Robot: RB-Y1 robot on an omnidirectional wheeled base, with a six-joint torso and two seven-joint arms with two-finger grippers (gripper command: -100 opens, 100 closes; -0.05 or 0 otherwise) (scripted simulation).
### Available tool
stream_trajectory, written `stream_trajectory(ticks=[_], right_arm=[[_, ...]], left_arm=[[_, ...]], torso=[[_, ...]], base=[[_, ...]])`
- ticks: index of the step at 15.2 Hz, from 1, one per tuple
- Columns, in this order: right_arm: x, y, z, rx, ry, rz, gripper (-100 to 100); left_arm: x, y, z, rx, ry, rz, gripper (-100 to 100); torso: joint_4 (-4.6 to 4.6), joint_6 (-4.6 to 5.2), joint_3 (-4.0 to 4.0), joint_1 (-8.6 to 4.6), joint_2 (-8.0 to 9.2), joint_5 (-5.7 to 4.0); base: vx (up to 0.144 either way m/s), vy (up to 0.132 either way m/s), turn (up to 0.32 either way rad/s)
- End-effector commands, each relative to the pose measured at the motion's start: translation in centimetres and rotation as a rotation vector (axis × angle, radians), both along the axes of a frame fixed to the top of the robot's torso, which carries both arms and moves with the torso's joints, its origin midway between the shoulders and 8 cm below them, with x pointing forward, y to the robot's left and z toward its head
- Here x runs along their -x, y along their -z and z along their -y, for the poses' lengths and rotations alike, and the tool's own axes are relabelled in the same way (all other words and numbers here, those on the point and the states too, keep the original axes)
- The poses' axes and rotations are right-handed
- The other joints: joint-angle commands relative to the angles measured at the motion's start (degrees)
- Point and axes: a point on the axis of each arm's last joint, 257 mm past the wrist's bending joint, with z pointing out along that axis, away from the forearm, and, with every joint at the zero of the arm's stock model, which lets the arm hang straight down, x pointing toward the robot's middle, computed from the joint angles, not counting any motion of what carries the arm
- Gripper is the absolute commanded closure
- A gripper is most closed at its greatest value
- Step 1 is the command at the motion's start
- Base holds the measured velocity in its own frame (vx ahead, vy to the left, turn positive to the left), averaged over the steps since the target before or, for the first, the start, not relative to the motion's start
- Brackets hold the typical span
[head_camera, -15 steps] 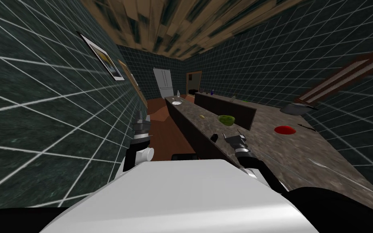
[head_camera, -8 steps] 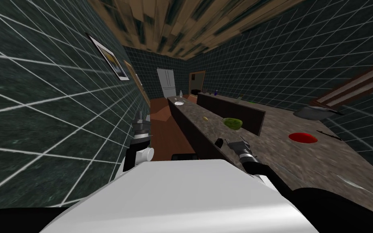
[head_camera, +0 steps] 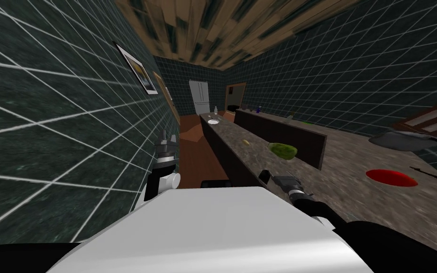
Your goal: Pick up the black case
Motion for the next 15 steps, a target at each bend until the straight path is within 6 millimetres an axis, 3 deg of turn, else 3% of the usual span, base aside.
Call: stream_trajectory(ticks=[1, 2, 4, 5, 7, 8, 10, 11, 13, 14, 15], right_arm=[[0.9, 0.7, 0.3, -0.048, 0.032, -0.019, -100], [3.0, 1.5, 1.1, -0.097, 0.085, -0.05, -100], [3.3, 2.1, 1.0, -0.131, 0.101, -0.06, -100], [5.5, 3.0, 1.7, -0.18, 0.157, -0.095, -100], [5.7, 3.3, 1.5, -0.21, 0.174, -0.099, -100], [8.1, 4.2, 2.0, -0.265, 0.234, -0.137, -100], [8.2, 4.4, 2.0, -0.286, 0.248, -0.134, -100], [10.5, 5.0, 2.3, -0.337, 0.31, -0.162, -100], [10.7, 5.3, 2.2, -0.358, 0.324, -0.165, -100], [12.9, 5.8, 2.5, -0.406, 0.386, -0.188, -100], [13.1, 6.1, 2.3, -0.426, 0.4, -0.195, -100]], left_arm=[[0.0, 0.0, 0.0, 0.0, 0.0, 0.0, 0], [0.0, 0.0, 0.0, 0.0, 0.0, 0.0, 0], [0.0, 0.0, 0.0, 0.0, 0.0, 0.0, 0], [0.0, 0.0, 0.0, 0.0, 0.0, 0.0, 0], [0.0, 0.0, 0.0, 0.0, 0.0, 0.0, 0], [0.0, 0.0, 0.0, 0.0, 0.0, 0.0, 0], [0.0, 0.0, 0.0, 0.0, 0.0, 0.0, 0], [0.0, 0.0, 0.0, 0.0, 0.0, 0.0, 0], [0.0, 0.0, 0.0, 0.0, 0.0, 0.0, 0], [0.0, 0.0, 0.0, 0.0, 0.0, 0.0, 0], [0.0, 0.0, 0.0, 0.0, 0.0, 0.0, 0]], torso=[[0.0, 0.0, 0.0, 0.0, 0.0, 0.0], [0.01, 0.01, 0.03, -0.01, 0.05, 0.0], [0.0, 0.0, -0.01, 0.0, -0.01, 0.01], [0.0, 0.02, 0.02, -0.02, 0.04, 0.0], [0.0, 0.0, -0.01, 0.01, -0.02, 0.01], [0.0, 0.02, 0.02, 0.0, 0.04, 0.01], [0.0, 0.01, 0.01, 0.0, 0.02, 0.01], [0.01, 0.02, 0.04, -0.02, 0.09, 0.0], [0.02, 0.0, 0.04, -0.04, 0.08, 0.0], [0.02, 0.01, 0.06, -0.03, 0.11, 0.0], [0.02, 0.02, 0.05, -0.05, 0.08, 0.0]], base=[[0.071, 0.017, 0.053], [0.099, 0.022, 0.145], [0.095, 0.017, 0.091], [0.099, 0.023, 0.112], [0.095, 0.019, 0.093], [0.098, 0.019, 0.136], [0.081, 0.012, 0.081], [0.079, 0.005, 0.122], [0.076, 0.007, 0.09], [0.088, 0.0, 0.068], [0.097, 0.008, 0.114]])
